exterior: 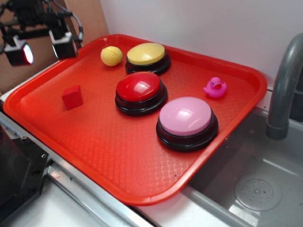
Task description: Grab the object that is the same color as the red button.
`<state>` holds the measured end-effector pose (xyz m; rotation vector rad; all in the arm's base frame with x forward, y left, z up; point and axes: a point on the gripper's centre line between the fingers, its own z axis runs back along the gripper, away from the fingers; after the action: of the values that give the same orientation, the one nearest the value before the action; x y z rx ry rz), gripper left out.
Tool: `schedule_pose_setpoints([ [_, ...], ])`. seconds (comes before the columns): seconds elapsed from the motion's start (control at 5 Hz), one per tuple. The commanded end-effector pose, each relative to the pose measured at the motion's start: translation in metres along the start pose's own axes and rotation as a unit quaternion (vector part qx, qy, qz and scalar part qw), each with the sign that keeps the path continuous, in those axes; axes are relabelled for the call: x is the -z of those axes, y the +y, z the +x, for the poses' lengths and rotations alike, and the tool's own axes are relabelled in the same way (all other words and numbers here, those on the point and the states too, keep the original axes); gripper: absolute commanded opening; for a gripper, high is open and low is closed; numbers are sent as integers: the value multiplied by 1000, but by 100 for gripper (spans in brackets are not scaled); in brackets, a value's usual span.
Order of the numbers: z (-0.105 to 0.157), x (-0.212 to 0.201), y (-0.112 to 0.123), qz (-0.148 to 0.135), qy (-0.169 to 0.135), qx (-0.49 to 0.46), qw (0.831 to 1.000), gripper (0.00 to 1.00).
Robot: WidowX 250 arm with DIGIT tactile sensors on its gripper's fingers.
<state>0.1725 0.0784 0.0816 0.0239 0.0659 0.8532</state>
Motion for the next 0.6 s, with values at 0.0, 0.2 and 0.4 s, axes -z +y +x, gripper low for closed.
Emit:
schedule_pose_setpoints([
  [0.0,16,35,-1,-12,-2,21,1000,100],
  [0.2,20,43,-8,-6,15,29,999,100],
  [0.4,18,55,-11,-1,37,31,999,100],
])
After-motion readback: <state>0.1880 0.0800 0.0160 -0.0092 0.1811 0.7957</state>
